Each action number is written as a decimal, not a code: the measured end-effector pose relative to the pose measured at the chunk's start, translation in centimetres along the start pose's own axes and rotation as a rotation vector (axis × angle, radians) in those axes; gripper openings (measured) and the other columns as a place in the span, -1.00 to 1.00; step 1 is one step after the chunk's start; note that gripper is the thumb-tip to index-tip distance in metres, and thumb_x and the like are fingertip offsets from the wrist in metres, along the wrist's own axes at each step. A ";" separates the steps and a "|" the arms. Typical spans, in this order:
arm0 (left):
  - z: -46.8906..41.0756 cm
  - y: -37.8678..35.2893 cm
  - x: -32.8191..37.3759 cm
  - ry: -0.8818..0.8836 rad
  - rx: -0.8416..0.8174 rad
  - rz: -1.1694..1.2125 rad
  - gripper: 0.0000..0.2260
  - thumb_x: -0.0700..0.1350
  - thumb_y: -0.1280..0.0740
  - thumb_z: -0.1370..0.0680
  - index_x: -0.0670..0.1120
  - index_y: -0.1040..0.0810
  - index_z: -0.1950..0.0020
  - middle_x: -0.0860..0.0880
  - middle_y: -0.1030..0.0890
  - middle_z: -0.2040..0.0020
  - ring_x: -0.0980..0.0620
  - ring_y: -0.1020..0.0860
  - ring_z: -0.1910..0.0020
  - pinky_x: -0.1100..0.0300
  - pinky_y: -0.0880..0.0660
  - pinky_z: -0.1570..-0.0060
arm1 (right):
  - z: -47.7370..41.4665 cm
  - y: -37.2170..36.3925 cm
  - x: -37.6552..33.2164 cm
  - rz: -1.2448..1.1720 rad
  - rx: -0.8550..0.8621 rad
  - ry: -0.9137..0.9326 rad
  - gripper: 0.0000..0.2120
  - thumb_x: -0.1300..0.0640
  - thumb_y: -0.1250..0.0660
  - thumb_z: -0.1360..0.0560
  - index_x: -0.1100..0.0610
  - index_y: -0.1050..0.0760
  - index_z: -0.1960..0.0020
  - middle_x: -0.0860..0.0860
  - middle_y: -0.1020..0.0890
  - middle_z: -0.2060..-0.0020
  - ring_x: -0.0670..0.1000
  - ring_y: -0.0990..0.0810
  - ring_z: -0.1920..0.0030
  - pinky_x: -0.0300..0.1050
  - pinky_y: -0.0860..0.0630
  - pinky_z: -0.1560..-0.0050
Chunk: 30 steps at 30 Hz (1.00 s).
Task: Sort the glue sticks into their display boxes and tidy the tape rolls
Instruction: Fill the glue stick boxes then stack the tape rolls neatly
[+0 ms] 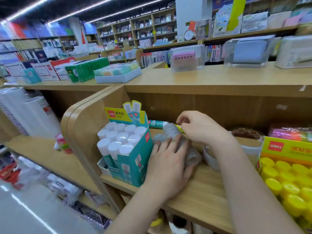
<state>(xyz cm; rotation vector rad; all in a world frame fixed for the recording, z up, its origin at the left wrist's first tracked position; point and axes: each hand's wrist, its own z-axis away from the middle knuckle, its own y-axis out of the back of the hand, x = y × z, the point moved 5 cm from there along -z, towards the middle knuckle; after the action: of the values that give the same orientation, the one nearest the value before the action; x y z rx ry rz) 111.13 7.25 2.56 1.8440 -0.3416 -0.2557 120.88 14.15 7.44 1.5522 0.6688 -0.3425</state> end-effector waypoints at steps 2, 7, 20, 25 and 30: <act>0.5 -0.4 -0.4 -0.015 0.024 0.013 -0.50 0.23 -0.11 -0.54 0.09 -0.28 -0.45 0.02 -0.36 -0.45 -0.03 -0.37 -0.36 -0.04 -0.28 -0.37 | -2.1 -0.9 -0.2 -0.050 -0.055 -0.010 -0.75 0.15 -0.18 -0.55 -0.06 -0.53 -0.14 -0.01 -0.58 -0.14 0.01 -0.53 -0.11 -0.10 -0.48 -0.11; 2.0 -0.8 -0.4 -0.038 0.068 0.010 -0.53 0.27 -0.13 -0.48 0.15 -0.42 -0.34 0.09 -0.52 -0.31 0.08 -0.52 -0.20 0.05 -0.45 -0.20 | -4.9 -2.9 1.2 0.017 -0.164 -0.124 -0.61 0.21 -0.23 -0.57 -0.01 -0.43 -0.37 0.03 -0.49 -0.32 0.07 -0.48 -0.25 -0.03 -0.43 -0.27; 2.2 -0.6 -0.4 -0.026 0.095 0.142 -0.48 0.32 -0.10 -0.49 0.13 -0.45 -0.35 0.10 -0.48 -0.35 0.06 -0.47 -0.26 0.01 -0.36 -0.28 | -4.6 -1.4 3.6 0.242 0.033 -0.315 -0.90 0.23 -0.34 -0.45 0.13 -0.43 0.19 0.07 -0.54 0.20 0.15 -0.51 0.14 -0.08 -0.46 0.14; 2.1 0.3 -0.8 0.030 0.146 0.426 -0.44 0.31 0.01 -0.54 0.16 -0.13 -0.50 0.18 -0.28 -0.44 0.19 -0.21 -0.39 0.20 -0.08 -0.41 | -1.9 0.9 2.9 -0.375 0.162 -0.176 -0.78 0.32 -0.44 -0.40 0.10 -0.57 0.01 0.03 -0.61 0.21 0.03 -0.61 0.17 -0.08 -0.58 0.08; 1.7 1.9 -0.6 0.016 0.264 0.708 -0.48 0.25 -0.03 -0.58 0.27 0.02 -0.52 0.22 -0.28 -0.43 0.24 -0.26 -0.39 0.20 -0.28 -0.36 | 2.0 0.7 0.9 -0.741 -0.065 0.095 -0.74 0.43 -0.48 -0.34 0.22 -0.57 0.02 0.15 -0.65 0.18 -0.03 -0.62 0.17 -0.14 -0.59 0.04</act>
<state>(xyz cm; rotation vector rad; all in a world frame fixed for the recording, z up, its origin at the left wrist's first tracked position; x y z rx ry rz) 109.77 5.47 3.85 1.8544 -1.0211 0.3052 122.39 12.39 7.29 1.2158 1.3116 -0.7893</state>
